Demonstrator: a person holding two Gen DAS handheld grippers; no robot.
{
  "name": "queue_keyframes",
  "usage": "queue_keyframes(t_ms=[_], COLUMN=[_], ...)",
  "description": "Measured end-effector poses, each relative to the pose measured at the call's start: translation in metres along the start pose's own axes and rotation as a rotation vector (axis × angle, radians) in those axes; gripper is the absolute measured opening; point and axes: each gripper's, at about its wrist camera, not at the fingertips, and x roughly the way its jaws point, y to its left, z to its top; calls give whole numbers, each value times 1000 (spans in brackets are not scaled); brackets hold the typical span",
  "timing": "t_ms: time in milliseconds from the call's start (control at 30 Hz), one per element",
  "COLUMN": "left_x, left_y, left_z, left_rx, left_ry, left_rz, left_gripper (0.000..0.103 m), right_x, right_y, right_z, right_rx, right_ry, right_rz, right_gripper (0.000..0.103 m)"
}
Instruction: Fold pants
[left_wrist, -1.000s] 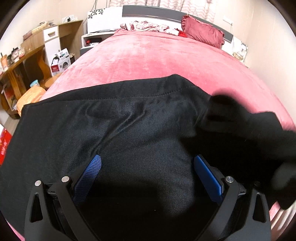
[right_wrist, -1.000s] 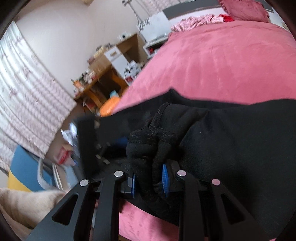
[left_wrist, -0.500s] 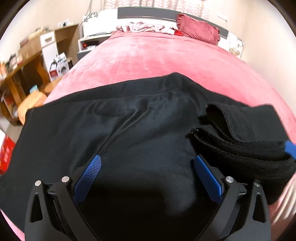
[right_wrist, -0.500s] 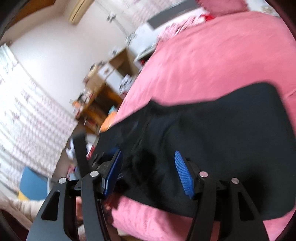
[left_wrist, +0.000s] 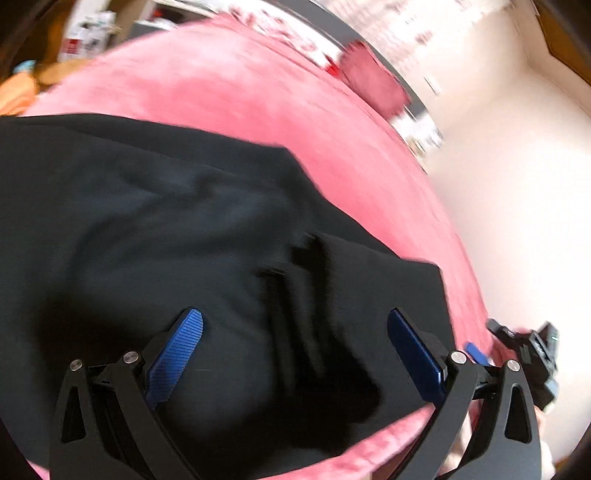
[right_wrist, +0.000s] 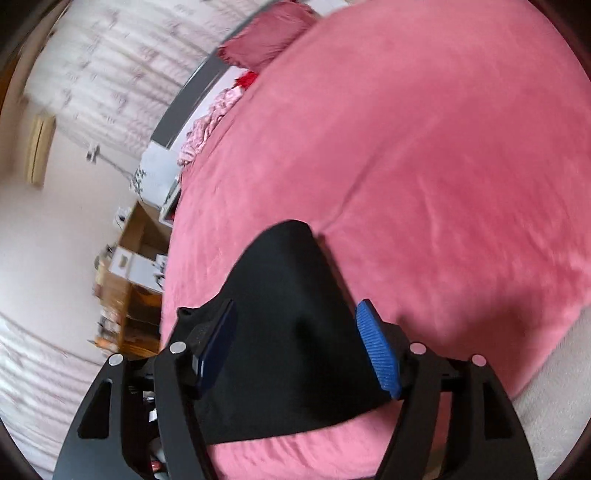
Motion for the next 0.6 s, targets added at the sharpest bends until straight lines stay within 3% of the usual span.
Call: queue_keyframes(t_ms=[67,133,167,200,233,267,300,367,500,600], left_x=[13,23,27,33,36,39,38,23,-12,5], left_y=[-6,-14,-18,-21,-24,-30,-33,-45,-58,-50], left_z=[2,5,6,7,8,10,13,25,43,28], left_rx=[9,33,49,69,84,100,113,139,176,220], left_ry=[44,61,74,93,107,123,120,56,-65,4], left_rz=[23,63,75,89,81,65,63,22,-18,65], left_gripper=[91,71,52,38,31,21,19,18,18,18], right_x=[1,6,7,13,20,27,30,30,21,34], right_y=[-17,-22,-23,-20,-18,-14,-11,-1,12,8], right_z=[0,1,2,0,-1,-2,-2,-7,-4,-15], right_rx=[77,79,61,34,11,-18,-48,-93,-163,-219], right_ry=[45,88,102,115,136,158,166,157,121,152], right_rz=[52,55,47,39,40,22,-12,-50,-35,-125], right_gripper=[67,67,66,61,57,42,30,25,21,20])
